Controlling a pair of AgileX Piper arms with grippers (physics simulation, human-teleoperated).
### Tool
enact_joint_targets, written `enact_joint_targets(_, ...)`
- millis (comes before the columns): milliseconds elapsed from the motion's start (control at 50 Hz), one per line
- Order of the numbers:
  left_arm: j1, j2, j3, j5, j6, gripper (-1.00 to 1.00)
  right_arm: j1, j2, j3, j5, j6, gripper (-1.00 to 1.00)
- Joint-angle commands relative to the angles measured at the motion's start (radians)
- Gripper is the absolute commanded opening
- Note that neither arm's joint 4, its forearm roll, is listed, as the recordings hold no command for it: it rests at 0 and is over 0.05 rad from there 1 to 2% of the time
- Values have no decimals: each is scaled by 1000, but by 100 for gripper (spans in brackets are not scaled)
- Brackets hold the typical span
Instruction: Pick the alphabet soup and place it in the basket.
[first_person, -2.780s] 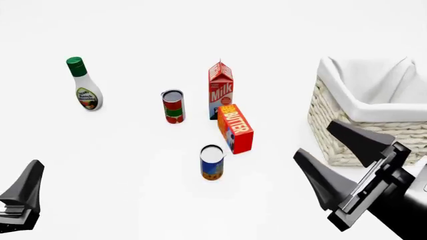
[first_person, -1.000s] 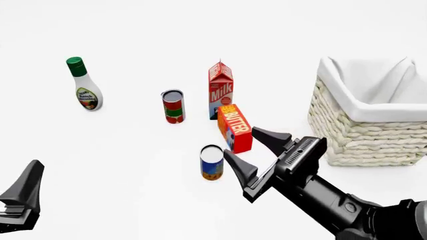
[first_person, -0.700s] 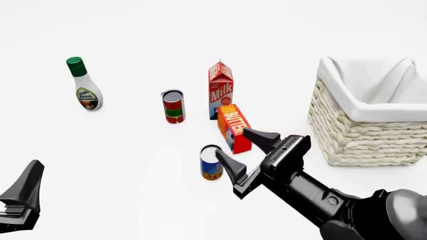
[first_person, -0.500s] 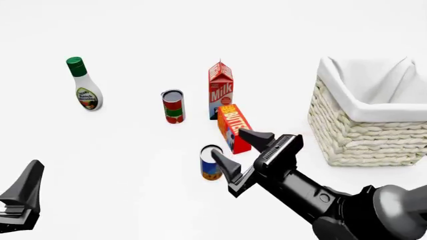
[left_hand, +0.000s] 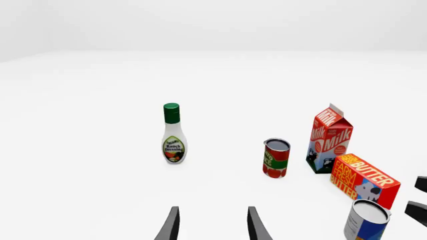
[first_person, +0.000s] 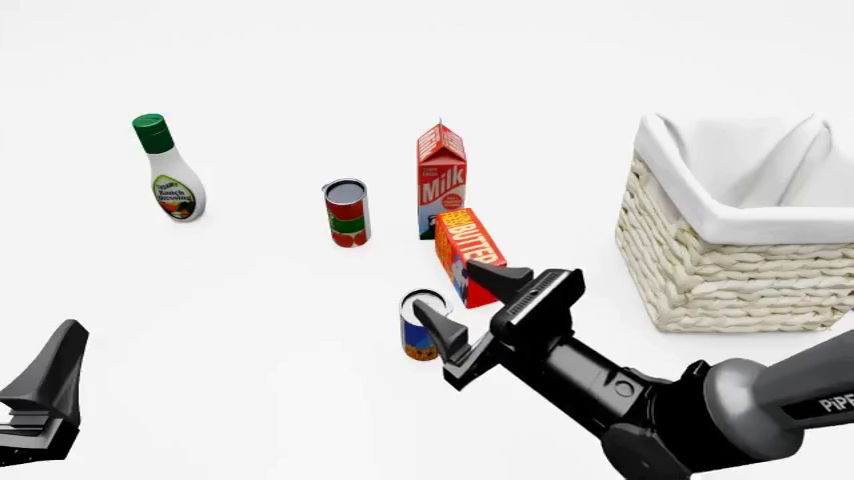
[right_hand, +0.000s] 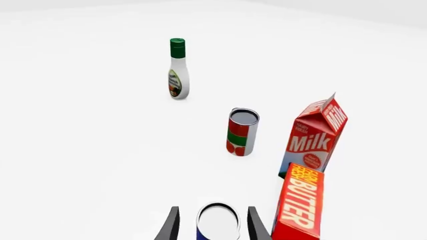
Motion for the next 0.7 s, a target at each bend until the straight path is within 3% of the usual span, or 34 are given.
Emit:
enact_joint_targets(20,0,0,0,0,0,100,-6,34,-13,-12,13,100)
enact_joint_targets(700,0,0,0,0,0,100,-20,133,-63,-36,36,100)
